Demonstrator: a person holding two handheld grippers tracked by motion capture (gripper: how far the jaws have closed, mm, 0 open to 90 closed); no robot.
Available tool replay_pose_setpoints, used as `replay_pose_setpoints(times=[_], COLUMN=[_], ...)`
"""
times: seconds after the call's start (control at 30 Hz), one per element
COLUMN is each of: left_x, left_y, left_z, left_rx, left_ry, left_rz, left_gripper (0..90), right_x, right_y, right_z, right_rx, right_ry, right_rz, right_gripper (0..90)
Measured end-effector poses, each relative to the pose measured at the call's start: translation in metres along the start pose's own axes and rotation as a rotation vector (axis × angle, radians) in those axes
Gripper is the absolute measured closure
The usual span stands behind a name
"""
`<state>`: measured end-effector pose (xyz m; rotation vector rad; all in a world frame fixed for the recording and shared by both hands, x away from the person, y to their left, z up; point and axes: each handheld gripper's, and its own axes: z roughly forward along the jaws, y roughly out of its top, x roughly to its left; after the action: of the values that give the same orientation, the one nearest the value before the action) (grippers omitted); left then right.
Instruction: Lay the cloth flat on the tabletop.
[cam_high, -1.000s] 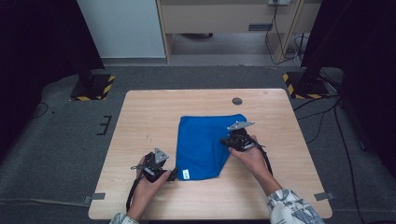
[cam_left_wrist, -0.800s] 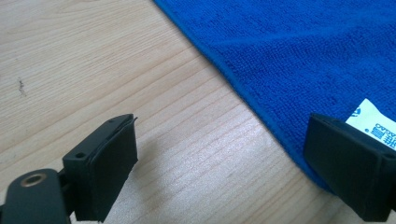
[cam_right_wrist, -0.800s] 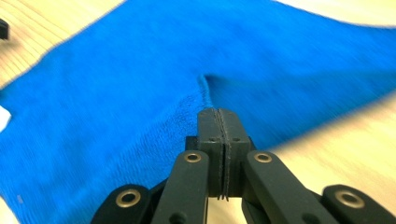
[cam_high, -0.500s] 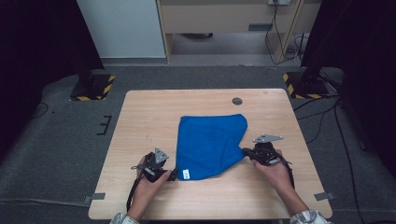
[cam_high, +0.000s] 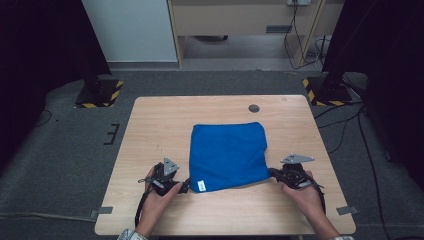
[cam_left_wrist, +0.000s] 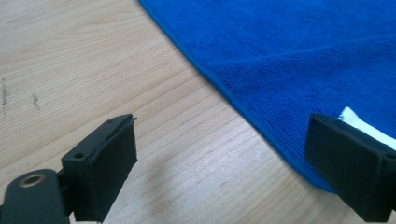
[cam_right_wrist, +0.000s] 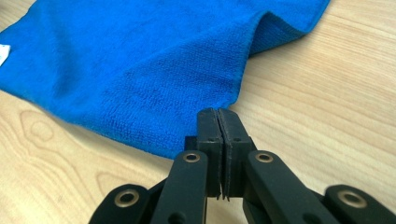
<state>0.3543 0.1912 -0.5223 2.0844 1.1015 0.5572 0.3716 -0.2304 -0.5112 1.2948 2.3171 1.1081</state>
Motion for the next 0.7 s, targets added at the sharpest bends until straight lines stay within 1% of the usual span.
replay_pose_setpoints(times=[0.13,0.2,0.3,0.33,0.4,0.5,0.7], left_x=[-0.008,-0.012,-0.014,-0.014,-0.013,-0.013,-0.013], left_y=[-0.003,-0.004,-0.005,-0.006,-0.007,-0.008,-0.01], left_z=[0.001,0.003,0.006,0.007,0.007,0.005,0.0], left_rx=[0.011,0.024,0.045,0.058,0.057,0.062,0.074], left_ry=[-0.028,-0.031,-0.032,-0.032,-0.032,-0.021,-0.018], left_rz=[0.023,0.039,0.055,0.061,0.046,0.051,0.045], left_gripper=[8.6,8.5,8.6,8.8,8.6,8.8,9.1], right_x=[0.001,0.002,0.002,0.003,0.004,0.006,0.011], right_y=[-0.005,-0.006,-0.007,-0.008,-0.008,-0.011,-0.016], right_z=[-0.002,-0.003,-0.005,-0.006,-0.006,-0.008,-0.015], right_rx=[0.011,0.013,0.009,0.013,0.017,0.021,0.034], right_ry=[-0.003,-0.004,-0.003,-0.002,-0.001,0.002,0.008], right_rz=[-0.004,0.005,-0.001,-0.001,-0.002,-0.001,-0.001], right_gripper=[87.3,87.2,87.2,87.2,87.3,87.1,86.2])
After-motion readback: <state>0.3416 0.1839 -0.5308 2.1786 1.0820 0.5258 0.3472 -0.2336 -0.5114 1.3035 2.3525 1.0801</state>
